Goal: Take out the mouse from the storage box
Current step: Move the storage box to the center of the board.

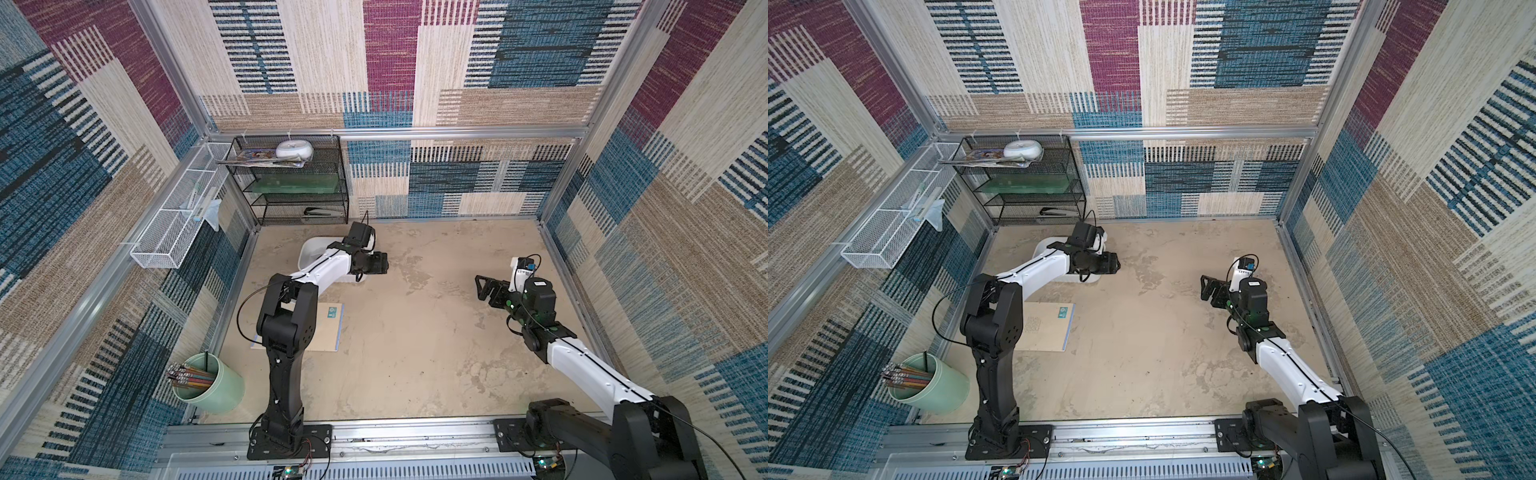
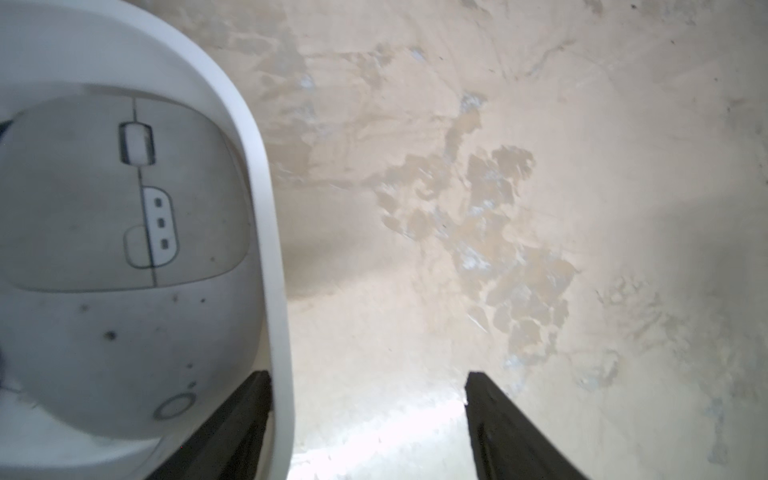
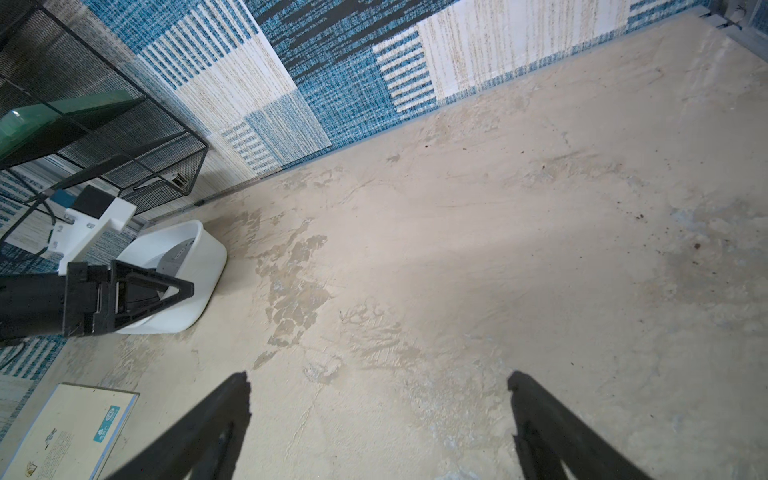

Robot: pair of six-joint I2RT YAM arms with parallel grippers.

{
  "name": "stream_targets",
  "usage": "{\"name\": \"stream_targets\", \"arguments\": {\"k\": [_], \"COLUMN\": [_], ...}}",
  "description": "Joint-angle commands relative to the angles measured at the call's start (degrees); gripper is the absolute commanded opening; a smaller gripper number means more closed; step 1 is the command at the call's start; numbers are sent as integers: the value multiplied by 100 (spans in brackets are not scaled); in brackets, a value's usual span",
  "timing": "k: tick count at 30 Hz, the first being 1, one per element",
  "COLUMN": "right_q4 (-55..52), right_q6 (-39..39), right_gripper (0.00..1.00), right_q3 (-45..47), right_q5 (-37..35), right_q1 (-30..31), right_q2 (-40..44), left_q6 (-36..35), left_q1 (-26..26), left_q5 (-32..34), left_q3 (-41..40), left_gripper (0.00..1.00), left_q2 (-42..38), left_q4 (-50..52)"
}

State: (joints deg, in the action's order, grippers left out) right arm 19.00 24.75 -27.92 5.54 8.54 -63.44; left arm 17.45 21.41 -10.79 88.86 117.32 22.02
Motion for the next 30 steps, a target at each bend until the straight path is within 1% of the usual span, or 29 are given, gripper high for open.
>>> {"name": "stream_targets", "arguments": {"k": [1, 7, 10, 17, 22, 24, 26, 27, 30], "right_q4": [-39, -56, -85, -156, -194, -232, -412, -564, -740], "right_q6": [-5, -12, -31, -33, -4, 4, 13, 19, 41], "right_gripper": [100, 100, 100, 99, 99, 99, 99, 99, 99], "right_q3": [-13, -6, -11, -20, -33, -53, -152, -205, -331], "right_q5": [-88, -156, -226, -308, -317, -324, -321, -289, -56], "right_q1": [-1, 16, 13, 14, 23, 19, 18, 17, 100], "right_q2": [-27, -37, -64, -60, -120, -164, -208, -212, -196], "left_q6": [209, 457, 429, 393, 500, 480, 433, 375, 207], "left_q1": [269, 795, 1137, 1867, 2523, 2724, 2724, 2699, 2363], "left_q5": [-27, -67, 9, -34, -232, -239, -141, 42, 572], "left_q3": [-385, -1167, -1497, -2451, -2781, -2997, -3239, -3309, -3358], "left_gripper": [77, 77, 78, 78, 80, 81, 84, 86, 92], "left_q2": [-309, -792, -1042, -1835, -2157, -2405, -2786, -2977, -3527], "left_q4": [-398, -769, -858, -1242, -1517, -1749, -1851, -1811, -1336]}}
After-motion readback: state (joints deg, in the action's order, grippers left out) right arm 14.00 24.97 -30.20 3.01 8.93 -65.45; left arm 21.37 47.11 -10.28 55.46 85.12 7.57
